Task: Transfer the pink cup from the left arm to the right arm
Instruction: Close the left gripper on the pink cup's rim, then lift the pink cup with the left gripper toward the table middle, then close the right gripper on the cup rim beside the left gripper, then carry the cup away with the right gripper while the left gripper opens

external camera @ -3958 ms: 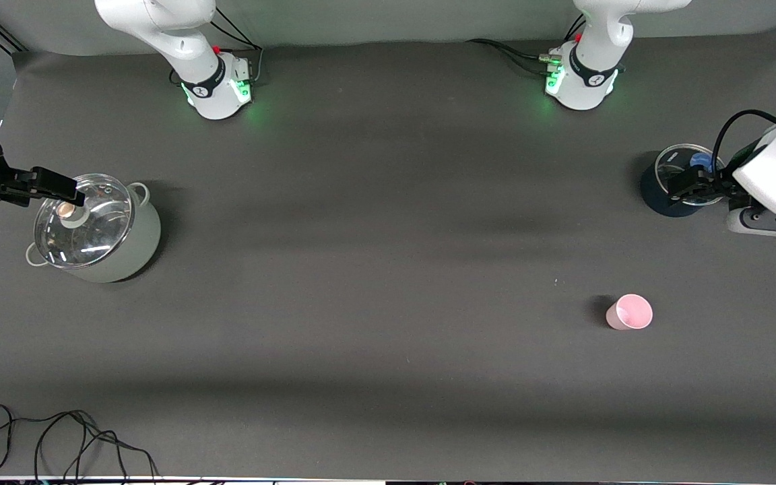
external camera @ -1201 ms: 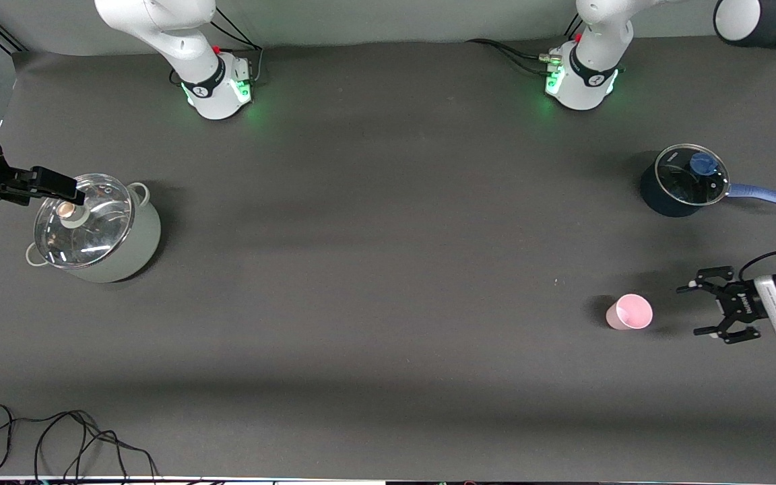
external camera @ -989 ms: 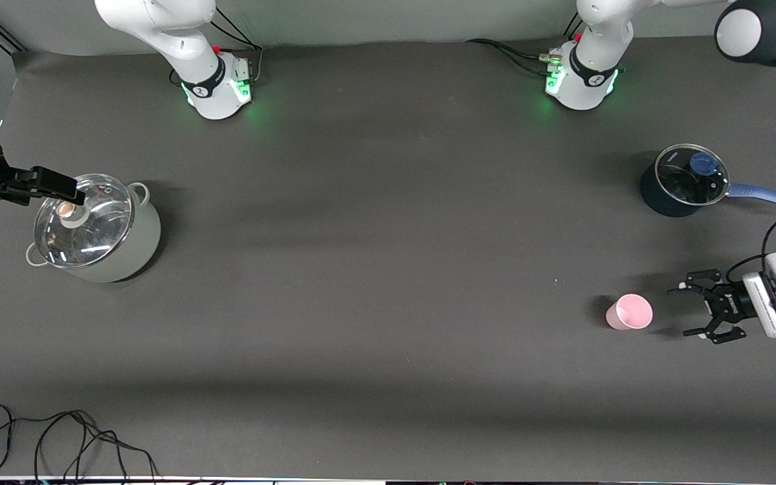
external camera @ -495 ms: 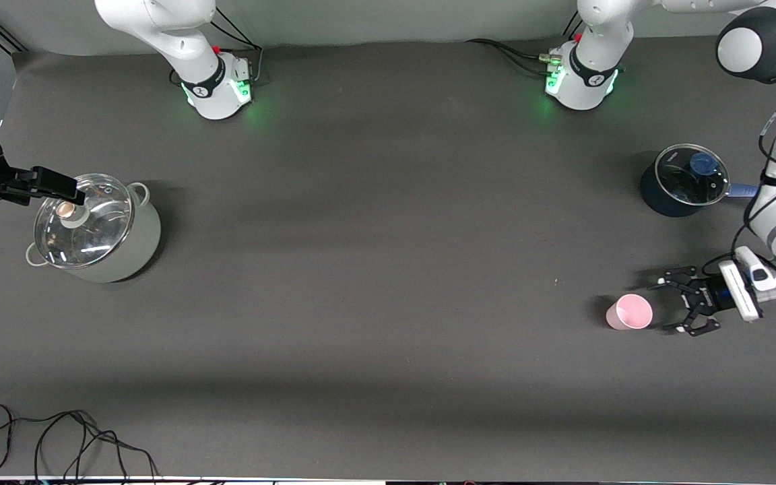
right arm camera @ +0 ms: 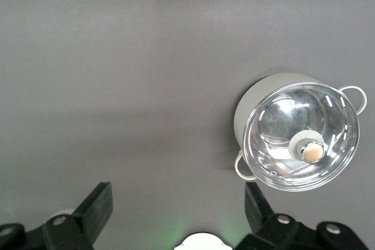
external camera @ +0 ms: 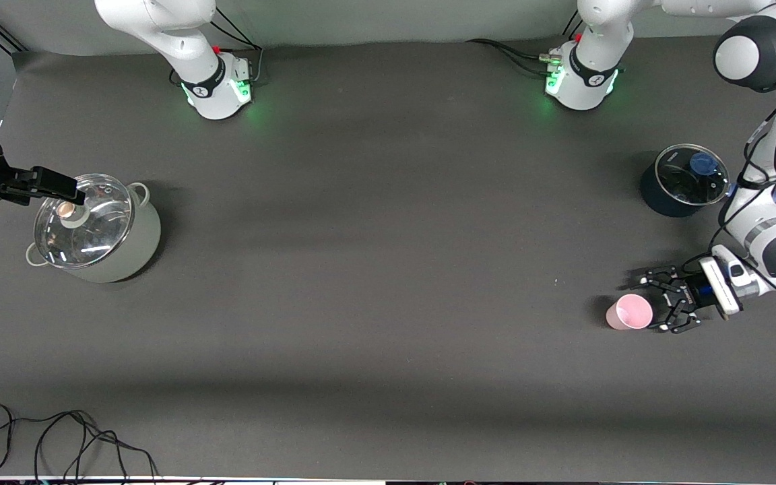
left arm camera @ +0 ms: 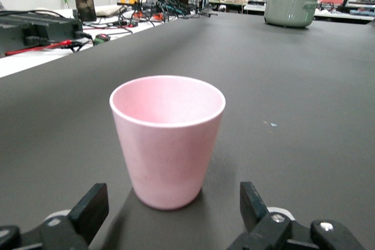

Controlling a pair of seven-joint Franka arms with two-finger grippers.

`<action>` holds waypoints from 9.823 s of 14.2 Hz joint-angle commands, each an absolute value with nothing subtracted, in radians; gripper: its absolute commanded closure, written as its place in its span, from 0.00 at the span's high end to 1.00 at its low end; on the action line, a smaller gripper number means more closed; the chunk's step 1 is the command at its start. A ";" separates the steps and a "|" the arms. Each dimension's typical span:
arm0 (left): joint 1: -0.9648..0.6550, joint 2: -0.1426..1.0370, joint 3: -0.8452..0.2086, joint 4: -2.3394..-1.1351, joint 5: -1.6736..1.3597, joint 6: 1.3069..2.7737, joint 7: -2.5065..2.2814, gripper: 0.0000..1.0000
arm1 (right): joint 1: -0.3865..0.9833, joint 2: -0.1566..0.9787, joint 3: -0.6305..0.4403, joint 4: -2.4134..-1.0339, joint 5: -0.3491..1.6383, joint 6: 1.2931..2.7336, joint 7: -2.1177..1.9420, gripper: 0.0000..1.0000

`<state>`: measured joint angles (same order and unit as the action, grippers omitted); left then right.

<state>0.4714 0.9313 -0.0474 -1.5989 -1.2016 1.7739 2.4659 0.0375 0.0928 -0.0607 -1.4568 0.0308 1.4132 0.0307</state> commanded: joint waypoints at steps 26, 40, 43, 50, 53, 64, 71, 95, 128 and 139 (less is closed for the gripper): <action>0.312 0.694 -0.103 -1.715 -1.272 2.043 2.159 0.37 | 0.037 0.104 -0.069 -1.433 0.037 1.401 0.035 1.00; 0.239 0.361 -0.710 -1.864 -1.476 2.619 1.924 0.39 | 0.094 0.156 -0.064 -1.414 -0.034 1.402 0.037 1.00; 0.242 0.348 -0.915 -1.859 -1.500 2.858 1.904 0.39 | 0.092 0.155 -0.069 -1.405 -0.031 1.402 0.043 1.00; 0.138 0.357 -1.095 -1.815 -1.506 3.161 1.776 0.36 | 0.139 0.144 -0.058 -1.355 0.177 1.399 0.610 1.00; 0.111 0.360 -1.095 -1.801 -1.505 3.181 1.700 0.35 | 0.224 0.146 -0.058 -1.319 0.238 1.399 0.855 1.00; 0.103 0.367 -1.091 -1.792 -1.503 3.183 1.700 0.34 | 0.495 0.270 -0.058 -1.080 0.279 1.416 1.452 1.00; 0.103 0.368 -1.091 -1.792 -1.500 3.204 1.700 0.34 | 0.613 0.379 -0.058 -1.022 0.276 1.512 1.443 1.00; 0.101 0.374 -1.091 -1.793 -1.503 3.218 1.700 0.34 | 0.646 0.452 -0.061 -1.037 0.253 1.534 1.341 0.99; 0.120 0.391 -1.074 -1.813 -1.496 3.223 1.707 0.99 | 0.460 0.436 -0.086 -1.039 0.247 1.430 0.969 0.00; 0.403 0.439 -0.996 -1.923 -1.444 2.746 1.687 0.99 | 0.408 0.328 -0.394 -1.276 0.130 1.387 0.146 0.00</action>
<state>0.3592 0.4634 -0.9839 -1.8810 -1.4626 2.8153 1.7069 0.3901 0.3565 -0.3627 -1.2082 0.1653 1.3566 0.2484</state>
